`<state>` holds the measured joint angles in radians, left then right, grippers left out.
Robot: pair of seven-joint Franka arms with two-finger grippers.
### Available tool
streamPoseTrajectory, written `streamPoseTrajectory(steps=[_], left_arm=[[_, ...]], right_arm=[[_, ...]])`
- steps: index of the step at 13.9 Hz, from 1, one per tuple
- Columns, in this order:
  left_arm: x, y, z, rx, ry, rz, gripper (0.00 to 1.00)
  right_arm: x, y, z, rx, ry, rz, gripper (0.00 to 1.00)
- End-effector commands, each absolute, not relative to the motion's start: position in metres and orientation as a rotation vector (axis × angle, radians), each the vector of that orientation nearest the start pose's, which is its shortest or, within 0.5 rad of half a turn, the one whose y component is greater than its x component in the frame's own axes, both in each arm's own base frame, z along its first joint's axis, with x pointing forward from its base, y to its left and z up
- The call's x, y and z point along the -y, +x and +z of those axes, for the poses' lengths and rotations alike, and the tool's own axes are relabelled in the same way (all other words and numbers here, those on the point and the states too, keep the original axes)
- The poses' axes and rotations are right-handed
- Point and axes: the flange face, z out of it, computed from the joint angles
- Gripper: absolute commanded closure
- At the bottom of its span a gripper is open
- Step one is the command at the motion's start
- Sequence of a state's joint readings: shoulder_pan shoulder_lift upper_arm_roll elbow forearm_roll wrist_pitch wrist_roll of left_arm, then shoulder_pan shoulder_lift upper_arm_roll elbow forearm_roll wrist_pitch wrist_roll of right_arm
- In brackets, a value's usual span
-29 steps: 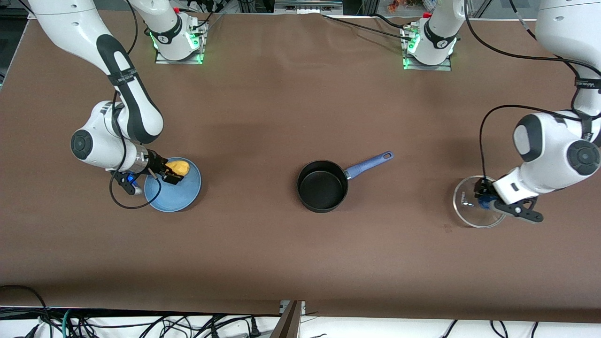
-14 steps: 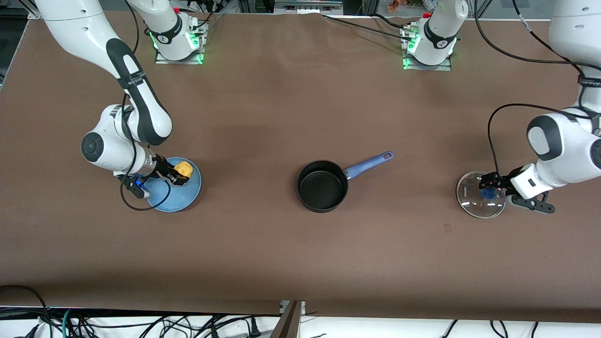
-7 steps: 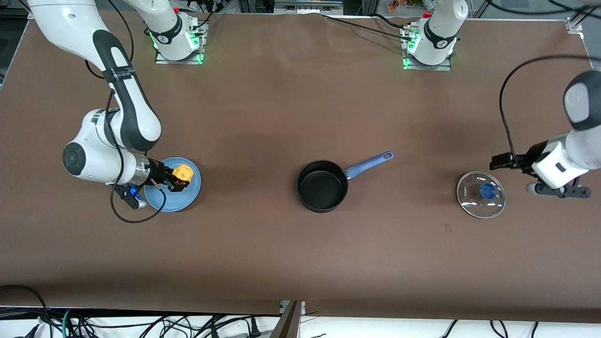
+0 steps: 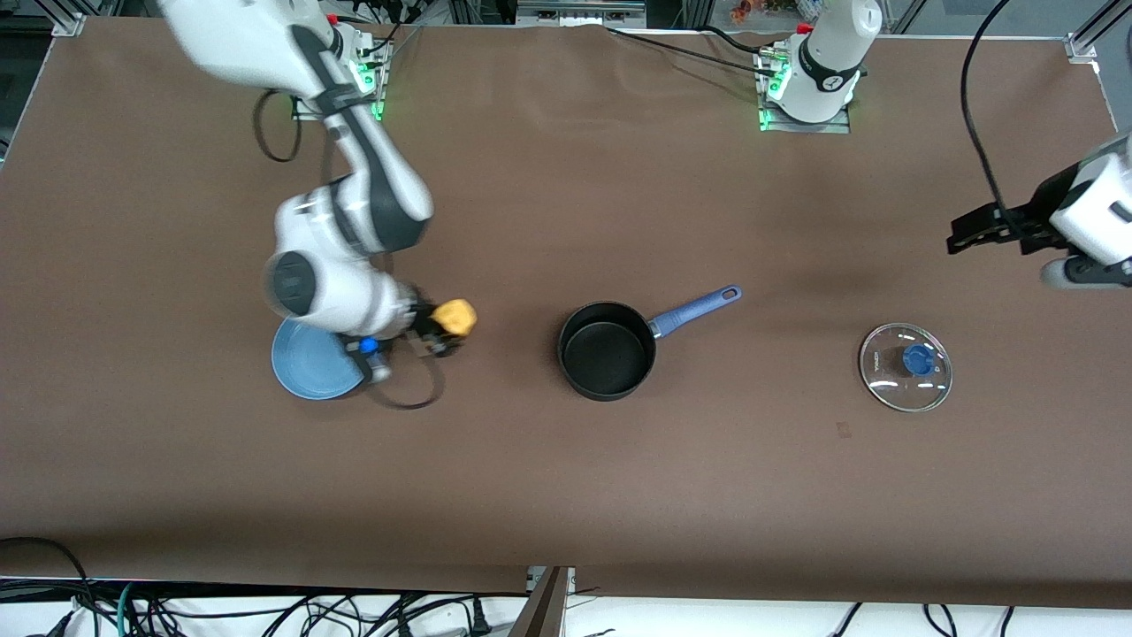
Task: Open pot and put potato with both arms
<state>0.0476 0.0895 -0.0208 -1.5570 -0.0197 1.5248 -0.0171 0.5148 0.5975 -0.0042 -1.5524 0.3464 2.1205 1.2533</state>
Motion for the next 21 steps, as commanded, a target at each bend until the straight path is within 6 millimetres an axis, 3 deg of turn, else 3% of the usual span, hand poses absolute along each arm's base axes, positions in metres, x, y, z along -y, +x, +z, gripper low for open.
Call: streamPoseTrajectory(steps=[1,4,6,8,10,12,13,16,18,21], left_arm=[[-0.016,0.576,0.572,0.086,-3.132,0.265,0.00],[-0.014,0.581,0.570,0.096,-3.145,0.266,0.00],[-0.017,0.587,0.571,0.103,-3.146,0.256,0.00],[-0.024,0.587,0.571,0.113,-3.149,0.256,0.00],[-0.015,0.589,0.576,0.094,-3.145,0.237,0.00],[-0.013,0.589,0.577,0.086,-3.146,0.244,0.00],[-0.014,0.589,0.577,0.089,-3.148,0.242,0.00],[-0.014,0.591,0.574,0.089,-3.147,0.249,0.00],[-0.014,0.591,0.573,0.089,-3.146,0.254,0.00],[-0.015,0.591,0.573,0.091,-3.146,0.254,0.00]], right_arm=[[-0.435,0.605,0.303,-1.438,-2.533,0.314,0.55],[-0.508,0.583,0.307,-1.494,-2.382,0.240,0.51],[-0.539,0.566,0.291,-1.501,-2.305,0.198,0.49],[-0.548,0.559,0.278,-1.503,-2.297,0.192,0.41],[-0.542,0.564,0.279,-1.512,-2.297,0.191,0.06],[-0.537,0.567,0.283,-1.513,-2.314,0.191,0.00],[-0.532,0.573,0.291,-1.518,-2.334,0.197,0.00],[-0.492,0.616,0.344,-1.460,-2.434,0.248,0.00],[-0.449,0.636,0.381,-1.328,-2.526,0.250,0.00],[-0.363,0.657,0.448,-1.037,-2.673,0.266,0.00]])
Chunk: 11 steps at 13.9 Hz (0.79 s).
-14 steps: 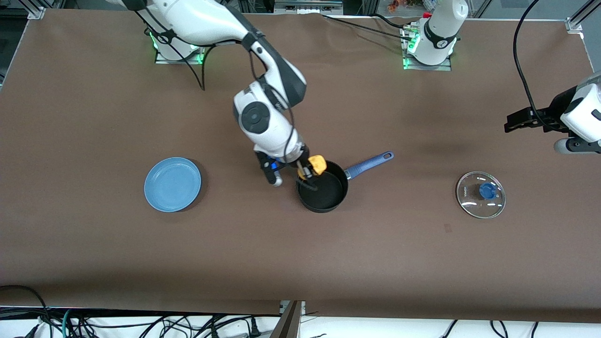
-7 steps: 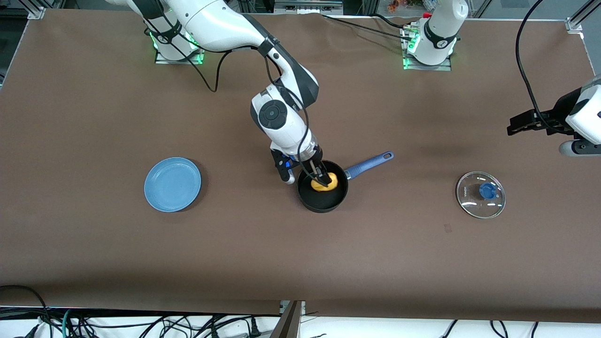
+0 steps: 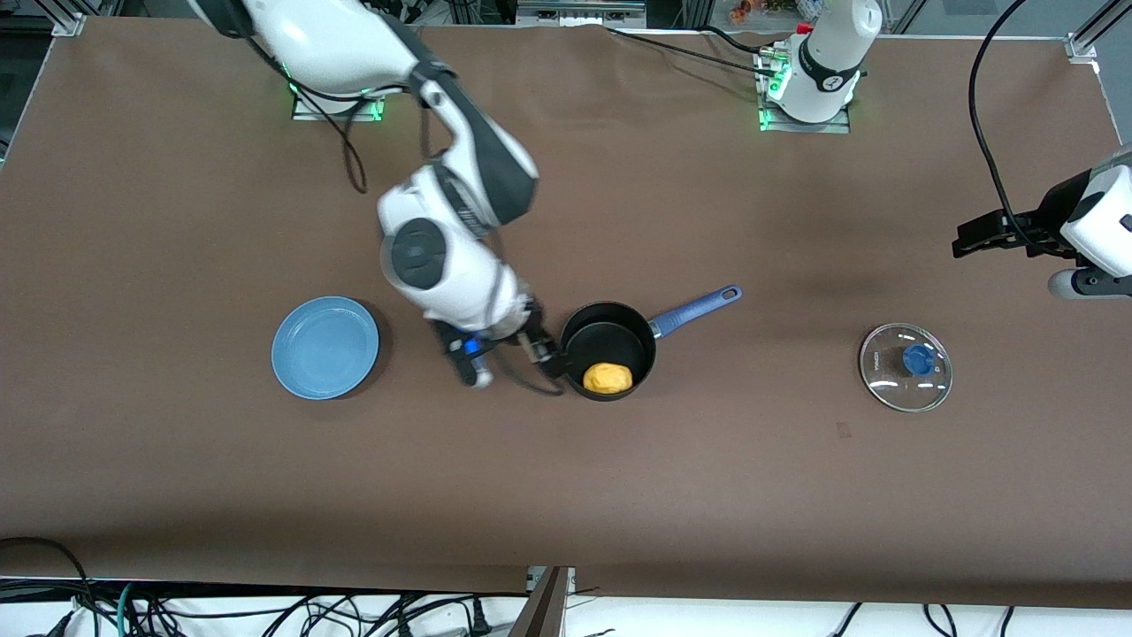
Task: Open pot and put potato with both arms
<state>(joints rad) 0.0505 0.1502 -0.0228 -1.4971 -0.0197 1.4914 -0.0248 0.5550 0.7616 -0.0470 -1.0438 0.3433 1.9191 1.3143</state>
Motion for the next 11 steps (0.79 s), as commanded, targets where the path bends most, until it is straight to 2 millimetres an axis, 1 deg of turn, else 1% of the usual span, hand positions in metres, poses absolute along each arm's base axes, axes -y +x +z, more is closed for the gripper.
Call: streamPoseTrajectory(steps=[1,2,4,6,7,8,9,10,11], left_arm=[[-0.014,0.591,0.573,0.086,-3.144,0.254,0.00],[-0.013,0.591,0.573,0.086,-3.146,0.254,0.00],[-0.013,0.591,0.573,0.086,-3.146,0.254,0.00],[-0.015,0.591,0.573,0.091,-3.146,0.254,0.00],[-0.015,0.591,0.573,0.091,-3.146,0.254,0.00],[-0.014,0.591,0.573,0.089,-3.145,0.256,0.00],[-0.014,0.592,0.572,0.089,-3.145,0.259,0.00],[-0.015,0.592,0.572,0.089,-3.142,0.259,0.00],[-0.014,0.591,0.573,0.089,-3.141,0.256,0.00]], right_arm=[[-0.331,0.655,0.463,-0.931,-2.749,0.319,0.00],[-0.290,0.653,0.485,-0.830,-2.804,0.364,0.00],[-0.222,0.640,0.526,-0.615,-2.878,0.411,0.00],[-0.153,0.615,0.564,-0.433,-2.905,0.419,0.00],[-0.122,0.601,0.573,-0.349,-2.902,0.420,0.00],[-0.097,0.585,0.578,-0.287,-2.909,0.412,0.00],[-0.080,0.568,0.582,-0.250,-2.967,0.382,0.00],[-0.070,0.550,0.580,-0.219,-3.003,0.360,0.00],[-0.069,0.533,0.582,-0.159,-3.025,0.323,0.00]])
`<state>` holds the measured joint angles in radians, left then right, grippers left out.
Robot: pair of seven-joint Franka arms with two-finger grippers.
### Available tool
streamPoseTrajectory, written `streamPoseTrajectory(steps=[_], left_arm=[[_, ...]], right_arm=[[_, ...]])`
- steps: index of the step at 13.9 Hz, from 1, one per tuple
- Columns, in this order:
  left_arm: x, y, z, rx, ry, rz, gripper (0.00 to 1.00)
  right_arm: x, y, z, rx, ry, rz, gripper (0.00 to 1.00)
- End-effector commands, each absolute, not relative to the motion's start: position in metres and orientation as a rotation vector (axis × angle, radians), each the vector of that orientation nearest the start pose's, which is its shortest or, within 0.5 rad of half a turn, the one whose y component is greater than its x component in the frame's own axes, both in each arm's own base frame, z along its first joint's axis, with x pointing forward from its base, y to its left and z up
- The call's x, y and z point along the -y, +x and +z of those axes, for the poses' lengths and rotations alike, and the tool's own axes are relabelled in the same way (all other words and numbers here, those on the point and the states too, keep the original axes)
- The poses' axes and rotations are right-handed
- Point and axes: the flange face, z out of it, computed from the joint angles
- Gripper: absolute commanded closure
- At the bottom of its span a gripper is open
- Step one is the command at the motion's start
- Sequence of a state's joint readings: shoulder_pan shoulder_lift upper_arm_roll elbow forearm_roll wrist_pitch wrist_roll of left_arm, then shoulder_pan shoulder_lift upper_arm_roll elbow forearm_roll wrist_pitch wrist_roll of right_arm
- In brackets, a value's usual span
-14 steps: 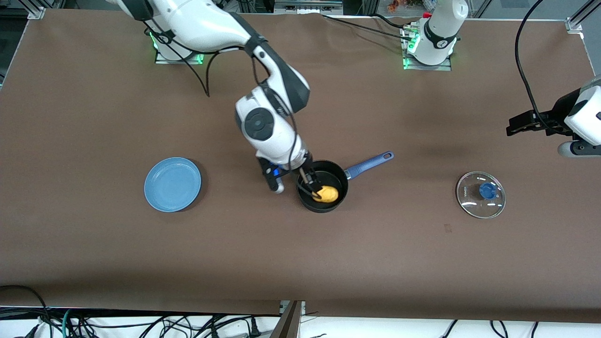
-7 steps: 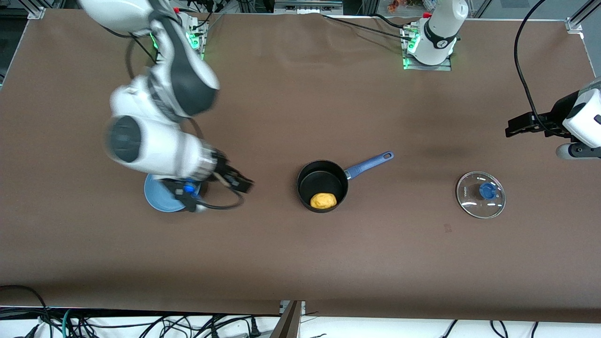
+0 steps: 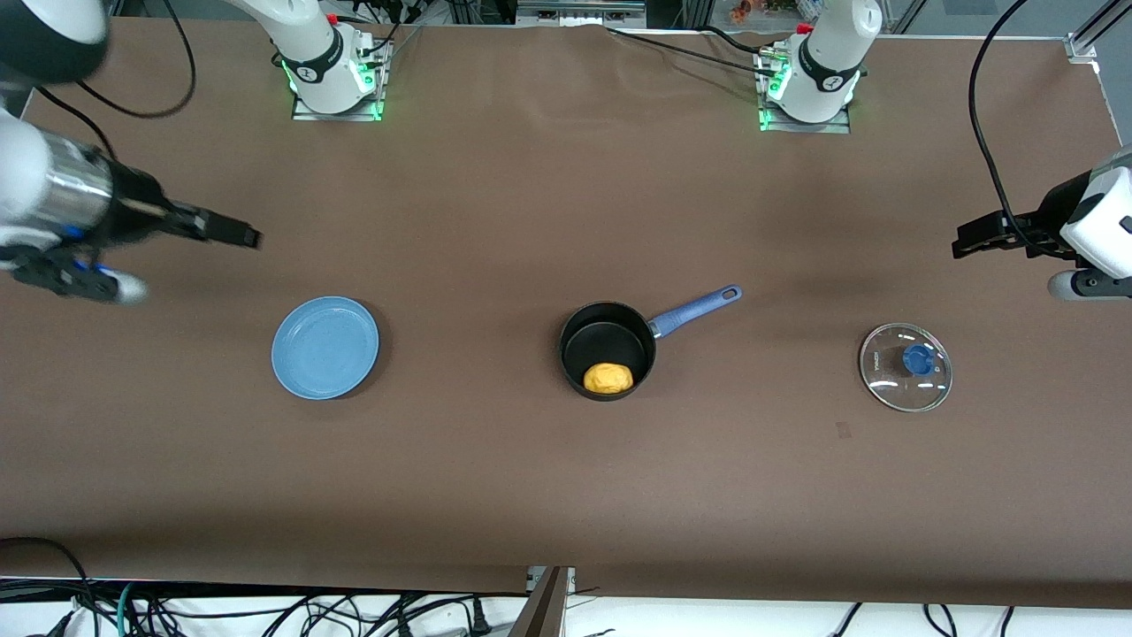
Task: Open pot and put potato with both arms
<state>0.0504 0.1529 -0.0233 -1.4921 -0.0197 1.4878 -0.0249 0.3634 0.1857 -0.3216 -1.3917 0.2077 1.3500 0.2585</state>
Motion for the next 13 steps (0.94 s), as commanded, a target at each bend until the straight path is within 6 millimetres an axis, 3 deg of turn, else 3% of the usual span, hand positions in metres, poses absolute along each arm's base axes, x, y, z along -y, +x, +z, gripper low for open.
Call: streamPoseTrajectory(steps=[1,6,13], left_arm=[[-0.014,0.591,0.574,0.089,-3.140,0.254,0.00],[-0.013,0.591,0.572,0.086,-3.140,0.268,0.00],[-0.013,0.591,0.571,0.086,-3.140,0.270,0.00]], right_arm=[[-0.055,0.523,0.583,-0.144,-3.045,0.296,0.00],[-0.004,0.529,0.585,0.067,-3.114,0.229,0.00],[-0.009,0.540,0.611,0.098,-3.165,0.154,0.00]])
